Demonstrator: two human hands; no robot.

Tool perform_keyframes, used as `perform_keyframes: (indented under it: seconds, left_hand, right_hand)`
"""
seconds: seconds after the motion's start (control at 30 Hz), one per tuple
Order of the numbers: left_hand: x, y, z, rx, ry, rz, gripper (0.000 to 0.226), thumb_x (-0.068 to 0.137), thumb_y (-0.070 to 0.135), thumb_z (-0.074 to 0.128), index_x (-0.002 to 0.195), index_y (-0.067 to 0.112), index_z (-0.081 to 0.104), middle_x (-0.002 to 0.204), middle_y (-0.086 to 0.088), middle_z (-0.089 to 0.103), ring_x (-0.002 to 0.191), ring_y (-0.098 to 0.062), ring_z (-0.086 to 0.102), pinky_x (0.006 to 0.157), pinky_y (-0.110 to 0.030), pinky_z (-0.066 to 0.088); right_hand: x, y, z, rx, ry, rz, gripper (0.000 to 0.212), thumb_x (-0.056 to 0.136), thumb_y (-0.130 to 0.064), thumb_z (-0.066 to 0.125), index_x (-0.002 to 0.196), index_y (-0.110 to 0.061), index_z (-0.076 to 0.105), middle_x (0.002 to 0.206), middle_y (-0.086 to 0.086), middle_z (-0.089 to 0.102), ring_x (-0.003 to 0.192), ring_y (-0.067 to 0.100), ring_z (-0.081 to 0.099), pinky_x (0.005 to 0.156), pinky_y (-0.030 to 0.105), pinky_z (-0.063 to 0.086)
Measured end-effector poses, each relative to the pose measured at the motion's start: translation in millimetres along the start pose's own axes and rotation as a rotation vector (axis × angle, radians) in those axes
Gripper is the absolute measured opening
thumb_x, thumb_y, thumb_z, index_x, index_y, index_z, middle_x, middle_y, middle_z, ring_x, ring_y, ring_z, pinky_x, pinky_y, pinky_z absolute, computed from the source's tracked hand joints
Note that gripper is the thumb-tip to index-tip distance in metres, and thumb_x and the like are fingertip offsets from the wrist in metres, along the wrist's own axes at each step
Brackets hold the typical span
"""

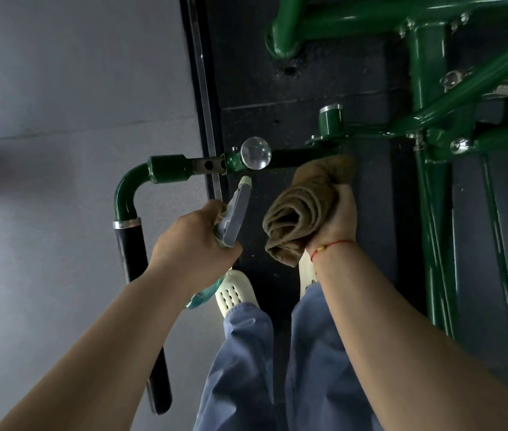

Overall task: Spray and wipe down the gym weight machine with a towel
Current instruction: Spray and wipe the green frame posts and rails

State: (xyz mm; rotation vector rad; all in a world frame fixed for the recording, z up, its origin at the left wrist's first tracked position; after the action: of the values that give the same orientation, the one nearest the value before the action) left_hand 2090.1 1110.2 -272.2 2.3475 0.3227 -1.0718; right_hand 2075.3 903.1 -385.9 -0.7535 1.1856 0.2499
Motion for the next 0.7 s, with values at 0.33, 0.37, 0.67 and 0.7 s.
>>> perform_keyframes:
  seconds: [0.33,0.37,0.67,0.7]
  left_hand:
    - [4.7,28.5,10.9,-0.010,0.097,0.006,0.035,0.085,0.029,0.068,0.115,0.035,0.051,0.085,0.011,0.062,0.074,-0.013,0.061,0.072,-0.040,0.059]
    - [5.2,35.3,14.1,-0.013,0.106,-0.005,0.034,0.084,0.030,0.069,0.114,0.035,0.052,0.085,0.011,0.063,0.075,-0.015,0.062,0.072,-0.040,0.059]
    - [12.5,113.3,57.9,-0.035,0.129,-0.049,0.021,0.083,0.031,0.070,0.097,0.028,0.055,0.076,0.010,0.058,0.070,-0.014,0.057,0.057,-0.027,0.040]
    - [14.8,121.5,62.7,-0.058,0.131,-0.050,0.020,0.083,0.031,0.070,0.095,0.026,0.055,0.075,0.010,0.057,0.069,-0.014,0.056,0.056,-0.027,0.039]
  right_hand:
    - [10.9,-30.9,7.4,-0.183,0.104,-0.103,0.036,0.085,-0.015,0.058,0.120,-0.015,0.067,0.115,0.015,0.072,0.099,0.036,0.072,0.088,0.053,0.059]
    - [9.2,-34.0,-3.8,-0.227,0.085,-0.059,0.035,0.084,-0.016,0.059,0.118,-0.011,0.070,0.110,0.015,0.073,0.096,0.035,0.072,0.086,0.050,0.059]
    - [20.9,-176.7,-67.9,-0.571,0.145,-0.376,0.015,0.082,-0.018,0.065,0.096,-0.020,0.069,0.102,0.008,0.073,0.092,0.028,0.070,0.079,0.043,0.058]
    - [23.5,-190.0,-65.2,-0.611,0.118,-0.409,0.012,0.080,-0.022,0.066,0.092,-0.024,0.068,0.103,0.008,0.072,0.094,0.027,0.069,0.082,0.044,0.059]
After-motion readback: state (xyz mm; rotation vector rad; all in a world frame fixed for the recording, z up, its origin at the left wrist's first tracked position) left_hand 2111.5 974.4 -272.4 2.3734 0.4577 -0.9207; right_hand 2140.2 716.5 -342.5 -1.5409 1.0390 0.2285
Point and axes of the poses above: each hand's wrist, its own x-axis towards the middle knuckle, its own z-axis out of the palm, y = z × x, the point moved 8 cm from there along x, towards the middle knuckle
